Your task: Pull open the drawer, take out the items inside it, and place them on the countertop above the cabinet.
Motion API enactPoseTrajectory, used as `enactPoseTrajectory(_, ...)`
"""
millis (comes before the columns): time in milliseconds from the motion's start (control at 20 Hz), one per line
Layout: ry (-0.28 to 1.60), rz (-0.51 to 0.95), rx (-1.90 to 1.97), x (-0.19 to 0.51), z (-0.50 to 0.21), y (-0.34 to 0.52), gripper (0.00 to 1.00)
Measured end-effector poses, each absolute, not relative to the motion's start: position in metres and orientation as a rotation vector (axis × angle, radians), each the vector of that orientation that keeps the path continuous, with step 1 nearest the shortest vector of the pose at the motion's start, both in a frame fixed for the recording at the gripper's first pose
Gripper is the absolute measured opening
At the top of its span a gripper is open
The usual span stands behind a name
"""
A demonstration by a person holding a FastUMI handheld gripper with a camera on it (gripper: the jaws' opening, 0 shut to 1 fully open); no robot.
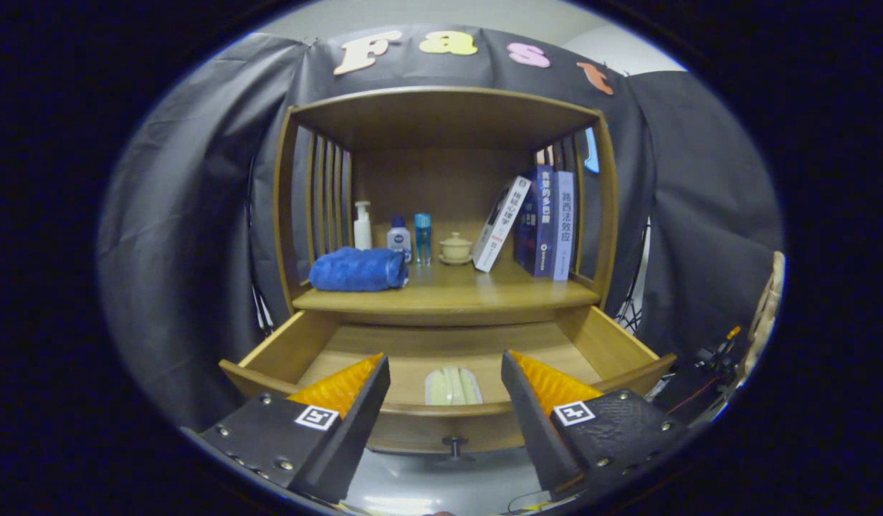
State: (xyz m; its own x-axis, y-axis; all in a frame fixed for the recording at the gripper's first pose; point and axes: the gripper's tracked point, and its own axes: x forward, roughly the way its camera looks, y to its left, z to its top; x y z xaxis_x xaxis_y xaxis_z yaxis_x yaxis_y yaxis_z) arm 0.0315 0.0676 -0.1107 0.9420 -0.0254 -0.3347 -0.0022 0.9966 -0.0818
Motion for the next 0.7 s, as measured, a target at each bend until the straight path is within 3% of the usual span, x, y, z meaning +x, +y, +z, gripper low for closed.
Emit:
enactPoseTrajectory(550,0.768,0.003,-0.079,0.105,-0.196,0.048,0.94)
enactPoseTrajectory(650,0.831,-0.005,-0.05,0.109,-0.21,0.048,0.75)
enactPoseTrajectory(700,0.868,-0.009,-0.057,0.109,-0.217,0.046,0.73)
